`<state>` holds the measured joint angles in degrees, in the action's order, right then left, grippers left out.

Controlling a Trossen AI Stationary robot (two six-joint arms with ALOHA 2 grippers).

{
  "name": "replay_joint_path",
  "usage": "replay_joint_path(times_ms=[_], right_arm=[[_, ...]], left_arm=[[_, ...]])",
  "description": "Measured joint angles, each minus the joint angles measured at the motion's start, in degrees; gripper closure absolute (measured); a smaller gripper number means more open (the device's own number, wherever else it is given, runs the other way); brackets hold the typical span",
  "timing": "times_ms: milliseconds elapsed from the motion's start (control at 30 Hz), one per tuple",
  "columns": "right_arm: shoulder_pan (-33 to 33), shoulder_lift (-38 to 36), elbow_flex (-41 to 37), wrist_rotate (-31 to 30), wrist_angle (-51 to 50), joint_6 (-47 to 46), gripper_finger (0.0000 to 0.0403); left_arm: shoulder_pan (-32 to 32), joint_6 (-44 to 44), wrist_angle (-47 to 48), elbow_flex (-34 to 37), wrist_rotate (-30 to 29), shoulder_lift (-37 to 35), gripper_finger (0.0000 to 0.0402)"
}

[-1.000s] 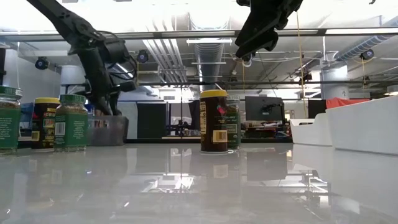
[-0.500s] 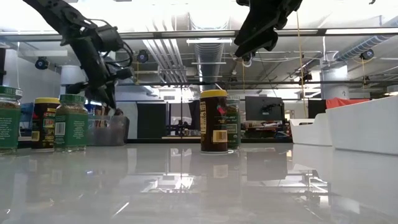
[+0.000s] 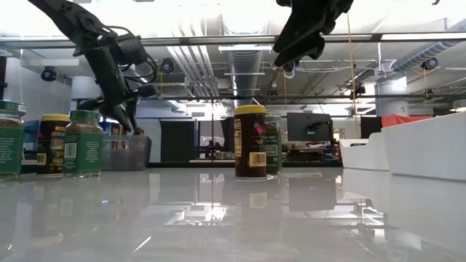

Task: Sort spices by type
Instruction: Put the orange seasoning bag into the black bin

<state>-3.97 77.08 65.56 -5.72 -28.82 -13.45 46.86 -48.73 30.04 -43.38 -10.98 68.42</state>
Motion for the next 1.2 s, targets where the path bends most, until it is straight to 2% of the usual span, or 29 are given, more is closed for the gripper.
replay_joint_path(times_ms=[233, 367, 533, 767, 1033, 1100, 1200], right_arm=[[0.0, 0.0, 0.0, 0.0, 0.7, 0.2, 0.0197], [0.0, 0.0, 0.0, 0.0, 0.7, 0.2, 0.0197], [0.0, 0.0, 0.0, 0.0, 0.7, 0.2, 0.0197], [0.0, 0.0, 0.0, 0.1, 0.7, 0.0, 0.0197], [0.0, 0.0, 0.0, 0.1, 0.5, -0.4, 0.0197], [0.0, 0.0, 0.0, 0.1, 0.5, -0.5, 0.0197], [0.0, 0.0, 0.0, 0.1, 0.6, -0.4, 0.0197]], left_arm=[[-0.9, -0.5, 0.0, 0.0, -0.5, 0.0, 0.0268], [-1.2, 0.2, -1.2, 0.0, -2.0, 0.0, 0.0247], [-1.2, 0.2, -3.6, 0.0, -2.7, 0.8, 0.0256], [-1.2, -0.5, -4.3, 0.0, -3.1, 6.2, 0.0276], [-1.2, 0.2, -5.7, 0.0, -3.7, 7.6, 0.0281], [-1.2, 0.2, -5.8, 0.0, -4.1, 8.0, 0.0293], [-1.2, 0.2, -5.9, 0.0, -4.1, 8.5, 0.0331]])
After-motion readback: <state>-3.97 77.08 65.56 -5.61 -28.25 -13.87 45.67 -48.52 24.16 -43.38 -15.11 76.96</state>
